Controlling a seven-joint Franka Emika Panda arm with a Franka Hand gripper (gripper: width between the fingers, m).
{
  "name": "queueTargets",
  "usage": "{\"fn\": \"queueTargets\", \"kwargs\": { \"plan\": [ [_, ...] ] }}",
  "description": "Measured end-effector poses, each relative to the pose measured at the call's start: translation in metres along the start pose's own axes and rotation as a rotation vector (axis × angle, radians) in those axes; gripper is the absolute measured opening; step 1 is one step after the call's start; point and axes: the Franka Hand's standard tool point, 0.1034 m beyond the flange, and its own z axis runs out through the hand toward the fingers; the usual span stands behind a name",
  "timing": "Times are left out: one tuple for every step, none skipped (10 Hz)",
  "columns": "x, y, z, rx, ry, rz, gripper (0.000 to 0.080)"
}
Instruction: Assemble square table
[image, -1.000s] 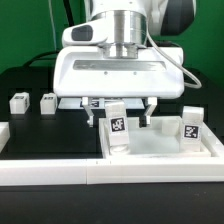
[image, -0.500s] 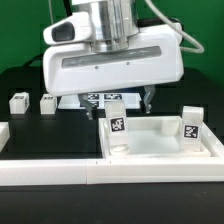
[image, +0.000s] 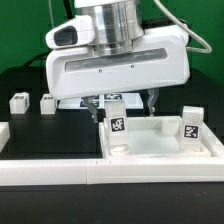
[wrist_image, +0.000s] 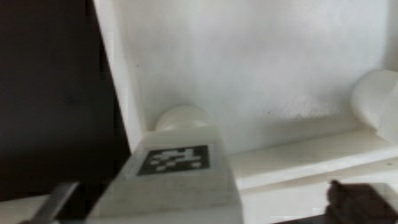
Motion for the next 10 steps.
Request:
{"fn": "queueTargets", "kwargs": {
  "plan": [
    [-0.0001, -0.0004, 0.0002, 0.001, 0.000, 0.071, 0.0466],
    [-0.0002, -0.0005, 0.0004, 0.001, -0.001, 0.149, 0.0290],
    [-0.0004, -0.0010, 0.0008, 0.003, -0.001, 0.203, 0.0290],
    [-0.0004, -0.0016, 0.0010, 0.004, -0.001, 0.282, 0.0290],
    [-0.0005, -0.0017, 0.0012, 0.003, -0.002, 0.341, 0.0290],
    [-0.0006, -0.0022, 0.0015, 0.006, -0.003, 0.409, 0.0290],
    [-0.0011, -0.0025, 0.0029, 0.011, -0.007, 0.464, 0.0290],
    [0.0022, -0.0021, 0.0034, 0.031, -0.024, 0.620, 0.0290],
    [0.0062, -0.0015, 0.0036, 0.062, -0.031, 0.779, 0.0291],
    [0.0074, -0.0013, 0.0038, 0.088, -0.038, 0.903, 0.0291]
  ]
}}
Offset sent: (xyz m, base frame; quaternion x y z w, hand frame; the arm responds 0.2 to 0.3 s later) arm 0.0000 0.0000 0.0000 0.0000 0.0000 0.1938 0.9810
